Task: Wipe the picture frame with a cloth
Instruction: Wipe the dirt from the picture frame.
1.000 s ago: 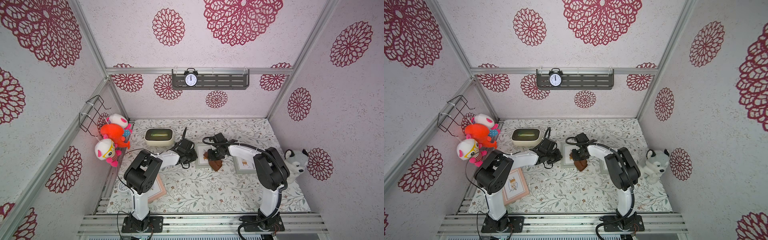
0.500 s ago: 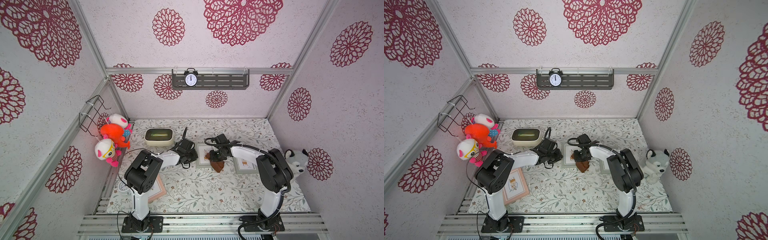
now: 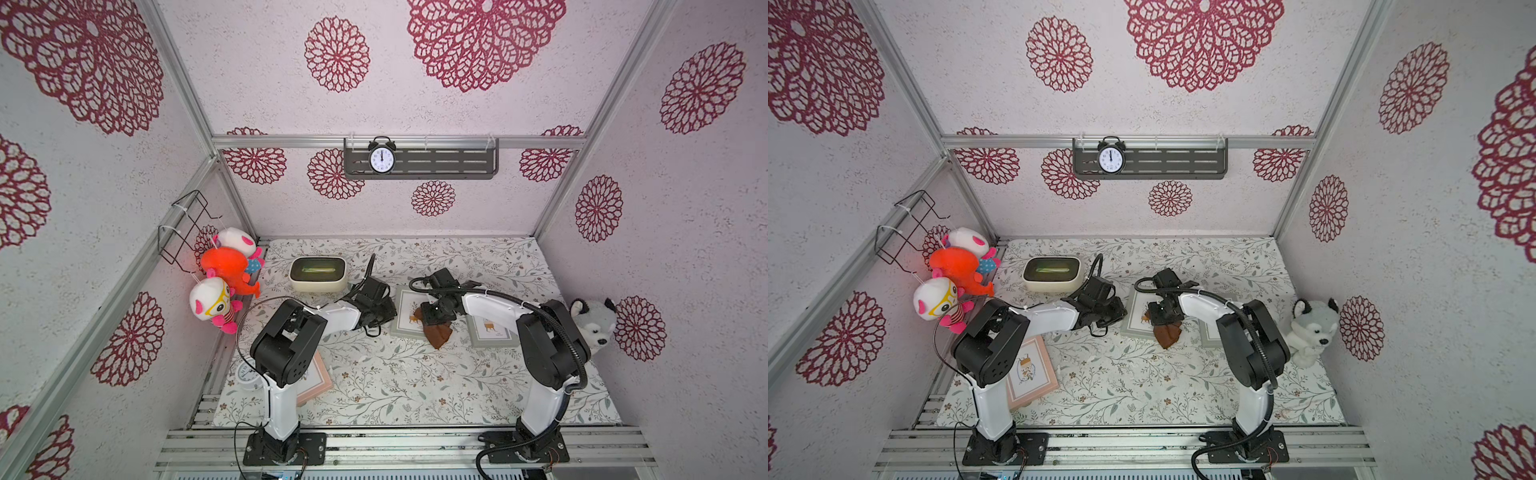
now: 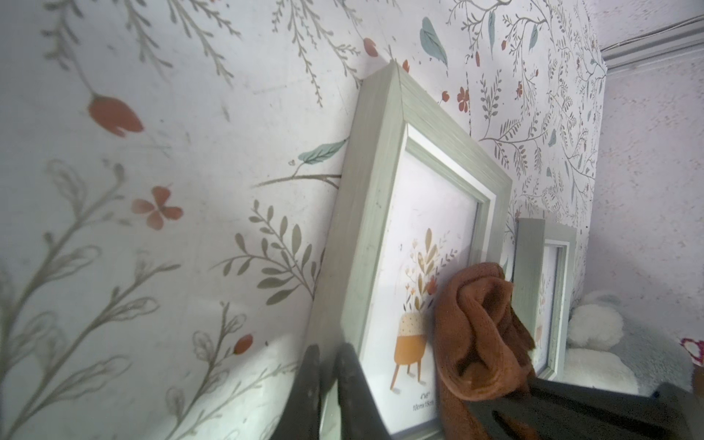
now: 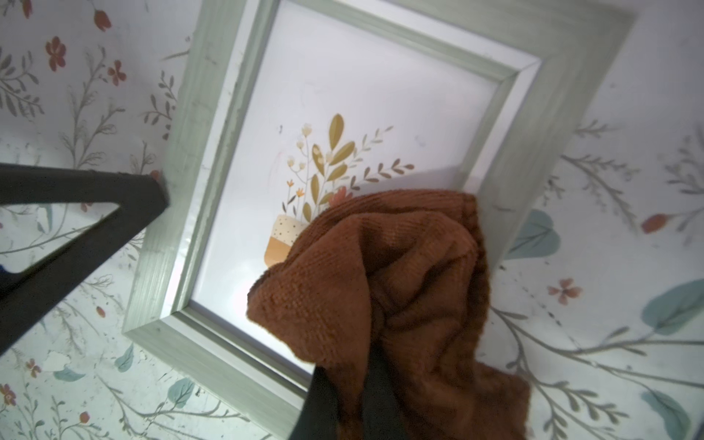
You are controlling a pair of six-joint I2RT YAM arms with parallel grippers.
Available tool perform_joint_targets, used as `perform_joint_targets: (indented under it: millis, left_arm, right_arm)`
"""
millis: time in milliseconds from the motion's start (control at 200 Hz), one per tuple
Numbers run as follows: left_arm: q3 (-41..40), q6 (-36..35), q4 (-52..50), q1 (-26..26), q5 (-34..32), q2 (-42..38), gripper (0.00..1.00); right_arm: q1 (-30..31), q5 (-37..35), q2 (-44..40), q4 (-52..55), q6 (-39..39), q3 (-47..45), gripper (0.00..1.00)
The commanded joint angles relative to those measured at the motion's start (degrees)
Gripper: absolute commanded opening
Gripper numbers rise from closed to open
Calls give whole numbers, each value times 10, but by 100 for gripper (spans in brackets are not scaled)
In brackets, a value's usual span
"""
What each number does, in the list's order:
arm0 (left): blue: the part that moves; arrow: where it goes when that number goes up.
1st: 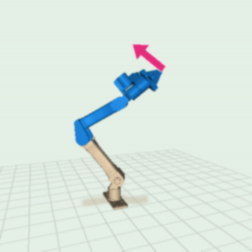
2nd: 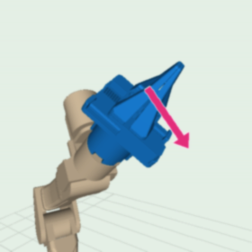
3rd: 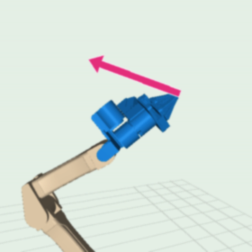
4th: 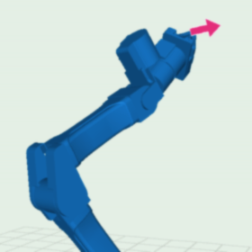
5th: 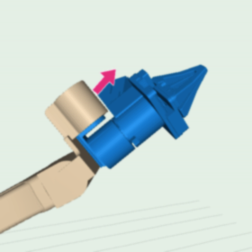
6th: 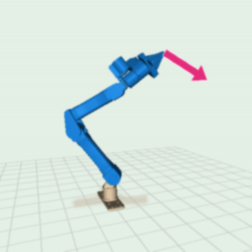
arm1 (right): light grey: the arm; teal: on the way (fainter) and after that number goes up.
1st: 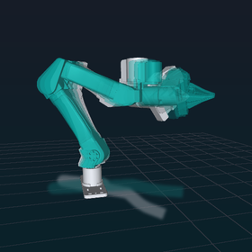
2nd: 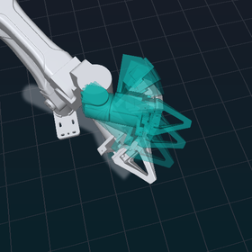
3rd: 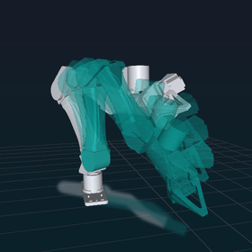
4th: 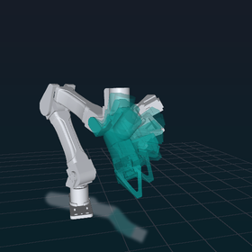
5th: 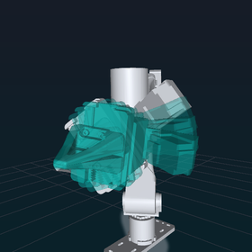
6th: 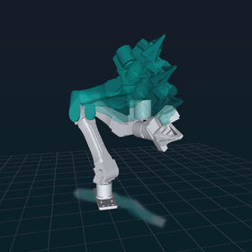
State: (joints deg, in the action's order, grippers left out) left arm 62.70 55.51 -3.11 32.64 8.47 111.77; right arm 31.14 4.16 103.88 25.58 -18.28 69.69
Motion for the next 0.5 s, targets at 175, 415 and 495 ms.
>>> perform_joint_targets:
  millis: [175,415,495]
  left_arm:
    - [14,-55,-196,1,-9,14,19]
    - [82,-97,-205,1,4,-19,33]
    - [103,-103,-219,1,1,1,34]
  right_arm:
    - [-28,-88,-117,-17,-47,-30,0]
    - [-28,93,-79,-49,-35,-39,0]
    - [-24,118,-51,-64,-39,-39,0]
